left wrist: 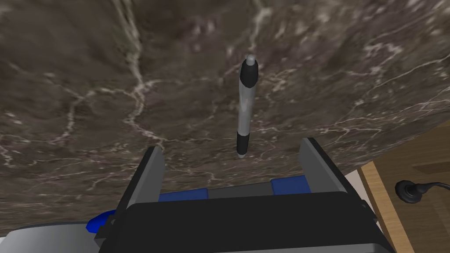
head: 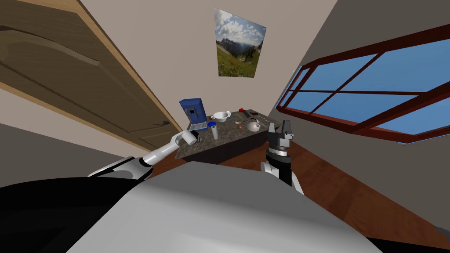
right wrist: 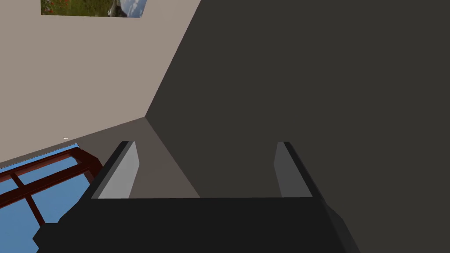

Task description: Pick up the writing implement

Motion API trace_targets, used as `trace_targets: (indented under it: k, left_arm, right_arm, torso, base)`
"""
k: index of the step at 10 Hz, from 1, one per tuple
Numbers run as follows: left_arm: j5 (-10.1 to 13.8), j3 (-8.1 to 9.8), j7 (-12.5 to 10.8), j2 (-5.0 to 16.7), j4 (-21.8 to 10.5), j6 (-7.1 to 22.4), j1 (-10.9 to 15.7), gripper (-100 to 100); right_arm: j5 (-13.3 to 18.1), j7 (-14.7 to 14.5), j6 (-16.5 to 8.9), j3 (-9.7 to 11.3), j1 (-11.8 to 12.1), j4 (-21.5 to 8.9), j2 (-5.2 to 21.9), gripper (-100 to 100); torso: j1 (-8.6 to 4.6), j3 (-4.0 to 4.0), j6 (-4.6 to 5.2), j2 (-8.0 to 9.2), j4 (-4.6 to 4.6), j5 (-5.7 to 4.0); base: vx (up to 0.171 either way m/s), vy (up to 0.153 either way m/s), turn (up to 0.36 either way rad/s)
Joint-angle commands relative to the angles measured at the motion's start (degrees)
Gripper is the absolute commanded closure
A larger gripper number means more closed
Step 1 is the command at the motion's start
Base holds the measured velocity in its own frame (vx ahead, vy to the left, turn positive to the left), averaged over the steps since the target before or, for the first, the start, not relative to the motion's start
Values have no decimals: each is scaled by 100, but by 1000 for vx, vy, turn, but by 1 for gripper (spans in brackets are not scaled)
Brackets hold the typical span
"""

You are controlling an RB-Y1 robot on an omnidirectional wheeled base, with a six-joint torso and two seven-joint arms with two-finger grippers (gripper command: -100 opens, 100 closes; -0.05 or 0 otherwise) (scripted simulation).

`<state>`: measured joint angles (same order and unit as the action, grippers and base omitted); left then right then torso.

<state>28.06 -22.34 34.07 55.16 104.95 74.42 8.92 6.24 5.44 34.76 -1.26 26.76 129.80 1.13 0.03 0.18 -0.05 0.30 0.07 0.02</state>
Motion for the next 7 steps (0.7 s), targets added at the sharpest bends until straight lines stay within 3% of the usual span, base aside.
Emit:
trace_targets:
  k: [1, 2, 5, 7]
  left_arm:
    - [42, 67, 31, 3, -286, -112, 24, -100]
    - [82, 128, 57, 10, -441, -200, 45, -100]
    - [123, 190, 83, 17, -775, -288, 66, -100]
    - [204, 313, 135, 31, -1208, -464, 108, -100]
  right_arm:
    - [0, 0, 0, 0, 0, 0, 0, 0]
    - [0, 0, 0, 0, -1, 0, 0, 0]
    - [0, 0, 0, 0, -1, 0, 0, 0]
    - [0, 0, 0, 0, 0, 0, 0, 0]
  torso:
    - [0, 0, 0, 0, 0, 0]
    - [-1, 0, 4, 0, 0, -1]
    - [-2, 0, 3, 0, 0, -1]
    - [-1, -3, 3, -4, -1, 0]
  base:
    - [-75, 3, -150]
    - [-107, 4, -344]
    - [-70, -1, -112]
    - [-81, 1, -237]
